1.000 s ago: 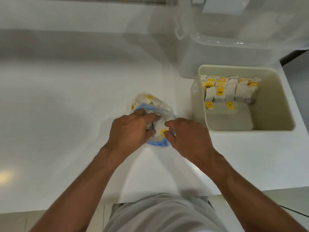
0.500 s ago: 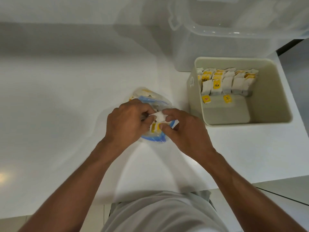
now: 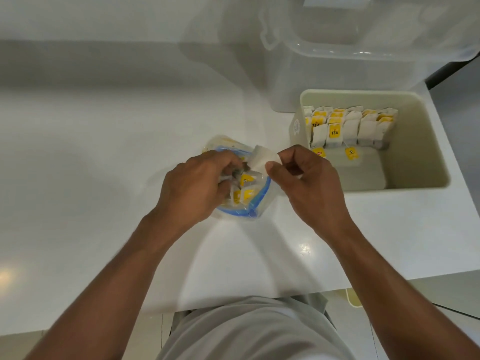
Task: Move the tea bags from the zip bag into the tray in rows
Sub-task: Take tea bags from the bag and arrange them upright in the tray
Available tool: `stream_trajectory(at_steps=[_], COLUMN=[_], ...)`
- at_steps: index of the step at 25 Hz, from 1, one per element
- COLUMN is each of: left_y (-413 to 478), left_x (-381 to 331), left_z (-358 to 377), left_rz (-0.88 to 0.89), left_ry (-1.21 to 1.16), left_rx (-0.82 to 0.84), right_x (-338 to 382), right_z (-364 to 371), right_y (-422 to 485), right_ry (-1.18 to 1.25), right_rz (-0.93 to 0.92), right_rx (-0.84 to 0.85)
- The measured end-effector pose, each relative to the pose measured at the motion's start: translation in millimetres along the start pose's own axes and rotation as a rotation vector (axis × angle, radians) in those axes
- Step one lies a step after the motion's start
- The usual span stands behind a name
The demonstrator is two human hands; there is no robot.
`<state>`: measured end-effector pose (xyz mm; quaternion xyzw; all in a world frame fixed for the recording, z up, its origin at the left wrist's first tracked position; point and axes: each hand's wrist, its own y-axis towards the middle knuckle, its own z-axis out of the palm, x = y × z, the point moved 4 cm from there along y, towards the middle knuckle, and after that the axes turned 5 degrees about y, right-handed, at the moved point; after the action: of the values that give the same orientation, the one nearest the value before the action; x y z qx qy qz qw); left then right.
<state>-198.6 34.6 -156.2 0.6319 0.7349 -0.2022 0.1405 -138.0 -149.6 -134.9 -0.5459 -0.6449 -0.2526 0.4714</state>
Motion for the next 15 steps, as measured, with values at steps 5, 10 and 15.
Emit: stream_trajectory(at_steps=[5, 10, 15], left_y=[-1.7, -0.8, 4.4], left_x=[-1.4, -1.2, 4.2], left_z=[10.6, 5.0, -10.3], left_rz=[0.174, 0.202, 0.058], left_ry=[0.296, 0.178, -0.309], left_rx=[0.149, 0.015, -0.067], right_x=[-1.2, 1.3, 0.2], right_z=[-3.8, -6.1, -11.4], right_y=[-4.9, -9.4, -5.8], right_ry=[0.002, 0.201, 0.166], right_rz=[0.011, 0.114, 0.114], right_rx=[0.149, 0.192, 0.135])
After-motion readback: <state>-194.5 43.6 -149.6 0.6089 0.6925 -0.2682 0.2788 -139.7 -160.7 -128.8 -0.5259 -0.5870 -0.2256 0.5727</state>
